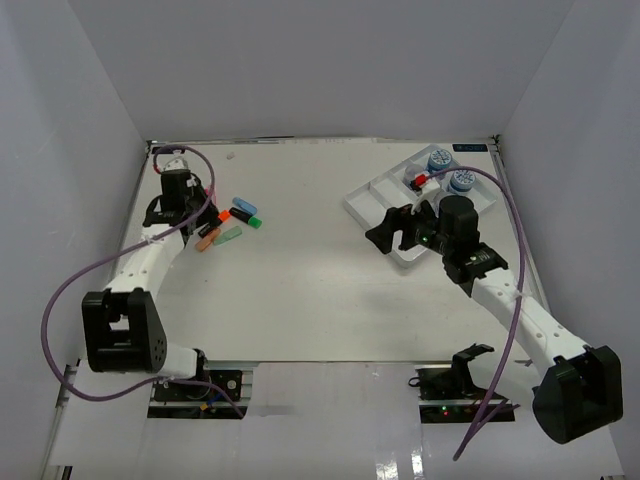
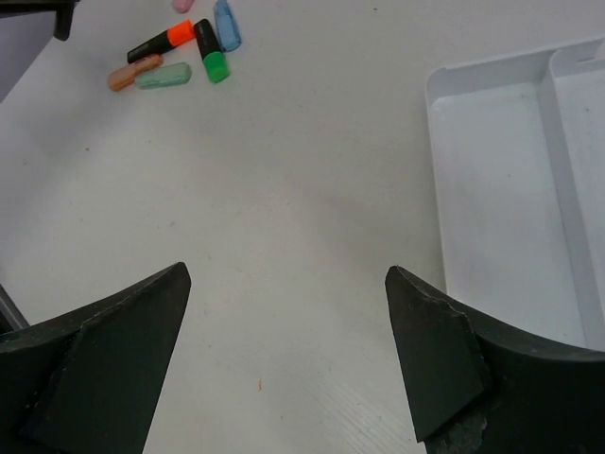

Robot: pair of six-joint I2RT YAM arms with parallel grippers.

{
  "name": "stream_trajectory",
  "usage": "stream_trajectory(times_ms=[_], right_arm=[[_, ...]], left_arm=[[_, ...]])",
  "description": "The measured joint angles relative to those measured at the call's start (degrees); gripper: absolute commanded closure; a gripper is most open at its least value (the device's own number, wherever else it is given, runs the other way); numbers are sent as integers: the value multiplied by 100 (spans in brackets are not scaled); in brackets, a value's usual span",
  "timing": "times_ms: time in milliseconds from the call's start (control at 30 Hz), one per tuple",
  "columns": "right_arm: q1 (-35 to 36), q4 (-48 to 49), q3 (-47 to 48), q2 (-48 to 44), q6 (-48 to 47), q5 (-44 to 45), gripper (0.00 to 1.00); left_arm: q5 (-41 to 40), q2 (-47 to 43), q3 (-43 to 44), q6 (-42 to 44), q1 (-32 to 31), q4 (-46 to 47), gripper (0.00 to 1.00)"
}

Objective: Sort the stationery into containers
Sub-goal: Pick up the pen from the center of the board.

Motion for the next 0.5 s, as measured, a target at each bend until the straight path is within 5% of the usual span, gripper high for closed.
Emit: stream_trajectory(times_ms=[233,500], right_arm=[[667,-13,675,514,46,-28,9],[1416,-22,1580,1244,422,476,3]], left_arm=[[1351,-1080,-710,90,-1491,501,82],[1843,-1569,-1255,247,-2675,1062,81]])
